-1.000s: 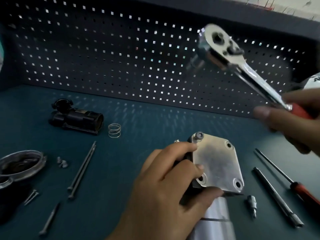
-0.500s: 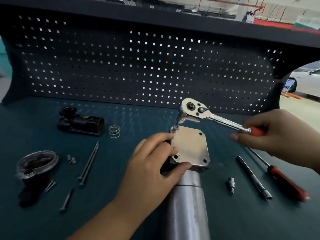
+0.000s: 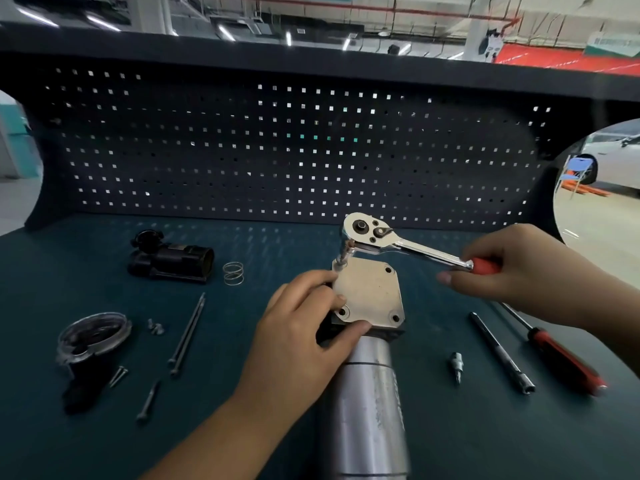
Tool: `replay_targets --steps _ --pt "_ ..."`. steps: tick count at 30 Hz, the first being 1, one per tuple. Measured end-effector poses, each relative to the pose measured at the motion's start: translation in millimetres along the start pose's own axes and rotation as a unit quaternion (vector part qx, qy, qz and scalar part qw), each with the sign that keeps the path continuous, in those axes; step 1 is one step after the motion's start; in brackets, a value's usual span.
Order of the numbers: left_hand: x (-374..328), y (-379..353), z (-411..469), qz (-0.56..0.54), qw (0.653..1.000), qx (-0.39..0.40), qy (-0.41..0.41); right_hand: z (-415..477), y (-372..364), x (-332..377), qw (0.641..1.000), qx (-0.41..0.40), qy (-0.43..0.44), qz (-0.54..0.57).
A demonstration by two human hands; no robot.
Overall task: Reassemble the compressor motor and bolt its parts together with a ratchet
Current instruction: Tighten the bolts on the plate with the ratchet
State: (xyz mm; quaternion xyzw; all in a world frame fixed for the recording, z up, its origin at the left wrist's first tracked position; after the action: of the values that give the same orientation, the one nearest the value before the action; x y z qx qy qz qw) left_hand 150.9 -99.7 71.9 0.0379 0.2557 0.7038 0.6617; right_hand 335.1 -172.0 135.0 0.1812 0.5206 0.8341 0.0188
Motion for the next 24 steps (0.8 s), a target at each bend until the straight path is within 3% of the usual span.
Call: replay_targets --steps 24 --pt "-0.6 -0.5 0.2 0.015 1.0 0.016 0.01 4.5 0.7 -4.6 1.0 0.026 -0.011 -0.005"
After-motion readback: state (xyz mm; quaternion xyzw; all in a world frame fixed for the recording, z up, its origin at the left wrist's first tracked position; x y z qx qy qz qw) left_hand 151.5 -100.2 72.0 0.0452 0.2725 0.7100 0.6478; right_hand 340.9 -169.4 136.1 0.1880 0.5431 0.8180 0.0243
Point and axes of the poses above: each hand's wrist, its own z-axis towards the middle knuckle, its own y-axis out of the back of the hand, x = y × z, the point moved 10 cm from there along z, towards the middle knuckle, and after that the axes turned 9 degrees about -y, right-handed, at the moved point
